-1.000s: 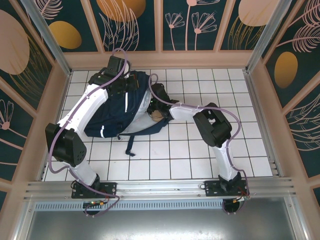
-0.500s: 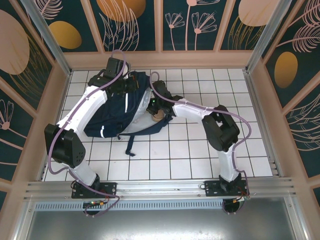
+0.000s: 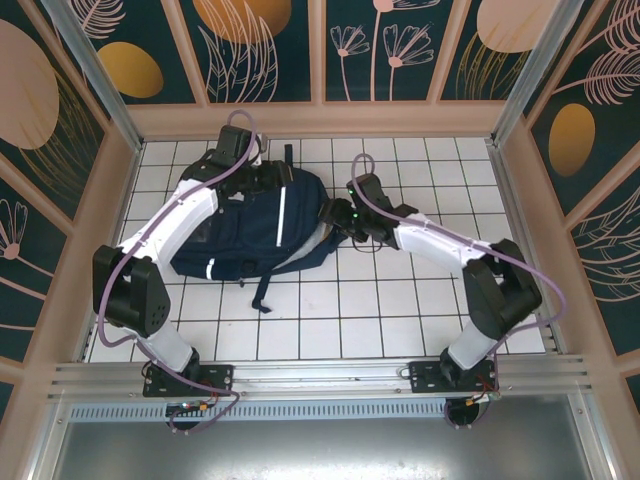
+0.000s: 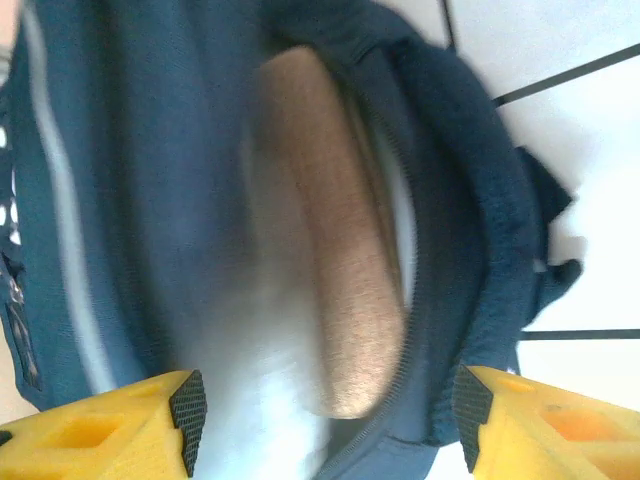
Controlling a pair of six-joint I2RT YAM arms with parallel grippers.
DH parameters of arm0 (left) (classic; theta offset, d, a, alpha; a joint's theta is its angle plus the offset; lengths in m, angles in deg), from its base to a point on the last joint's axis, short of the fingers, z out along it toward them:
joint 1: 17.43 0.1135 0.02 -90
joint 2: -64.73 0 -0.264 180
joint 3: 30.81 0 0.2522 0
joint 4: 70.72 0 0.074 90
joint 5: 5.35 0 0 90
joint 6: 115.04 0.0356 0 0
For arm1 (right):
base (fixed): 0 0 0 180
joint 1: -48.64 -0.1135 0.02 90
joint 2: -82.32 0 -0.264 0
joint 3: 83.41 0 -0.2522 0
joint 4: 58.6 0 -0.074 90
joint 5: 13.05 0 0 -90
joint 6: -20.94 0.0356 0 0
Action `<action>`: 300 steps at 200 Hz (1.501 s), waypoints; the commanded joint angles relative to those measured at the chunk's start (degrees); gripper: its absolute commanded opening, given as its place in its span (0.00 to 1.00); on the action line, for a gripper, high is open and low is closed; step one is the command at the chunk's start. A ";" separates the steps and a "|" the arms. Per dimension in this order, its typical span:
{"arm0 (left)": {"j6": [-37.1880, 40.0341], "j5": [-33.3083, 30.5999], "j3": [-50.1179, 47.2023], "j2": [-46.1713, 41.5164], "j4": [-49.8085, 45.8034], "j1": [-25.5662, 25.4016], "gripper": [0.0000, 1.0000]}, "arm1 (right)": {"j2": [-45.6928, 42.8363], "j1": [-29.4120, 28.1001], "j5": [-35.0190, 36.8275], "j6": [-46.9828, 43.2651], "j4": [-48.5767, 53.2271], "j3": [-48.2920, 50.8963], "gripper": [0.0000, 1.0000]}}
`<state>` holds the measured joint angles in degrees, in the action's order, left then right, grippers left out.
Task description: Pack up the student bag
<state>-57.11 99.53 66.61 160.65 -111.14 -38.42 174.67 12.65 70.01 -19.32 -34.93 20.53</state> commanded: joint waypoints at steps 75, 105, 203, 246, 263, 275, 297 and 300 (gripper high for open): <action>-7.76 -12.65 -23.85 -17.93 3.10 6.31 0.65 | -4.27 -10.16 7.55 -7.64 -4.28 2.12 0.59; -12.70 -14.28 -33.71 -24.12 2.80 10.06 0.63 | -1.30 -15.44 12.81 -8.54 -6.19 0.87 0.58; -26.61 -8.47 -54.39 -34.02 3.49 18.09 0.59 | 14.18 -25.54 9.90 -12.38 -1.43 -12.36 0.55; -30.24 -5.60 -59.23 -35.19 9.85 18.09 0.52 | 17.63 -23.14 9.87 -12.54 -0.23 -13.30 0.54; -30.63 -4.90 -60.33 -33.19 13.48 18.10 0.50 | 17.98 -21.94 10.06 -13.56 -0.08 -13.54 0.53; -30.59 -4.85 -60.62 -32.07 15.83 18.12 0.44 | 18.13 -21.12 10.68 -14.59 0.44 -14.03 0.53; -31.26 -4.38 -61.14 -31.49 20.84 18.11 0.21 | 18.48 -18.91 11.29 -16.01 1.18 -14.19 0.53; -31.41 -4.19 -61.35 -31.47 21.69 18.11 0.16 | 18.47 -18.53 11.33 -16.25 1.22 -14.19 0.53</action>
<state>-87.27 94.92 6.72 128.57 -96.69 -20.74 192.03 -9.38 78.36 -32.61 -35.69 8.07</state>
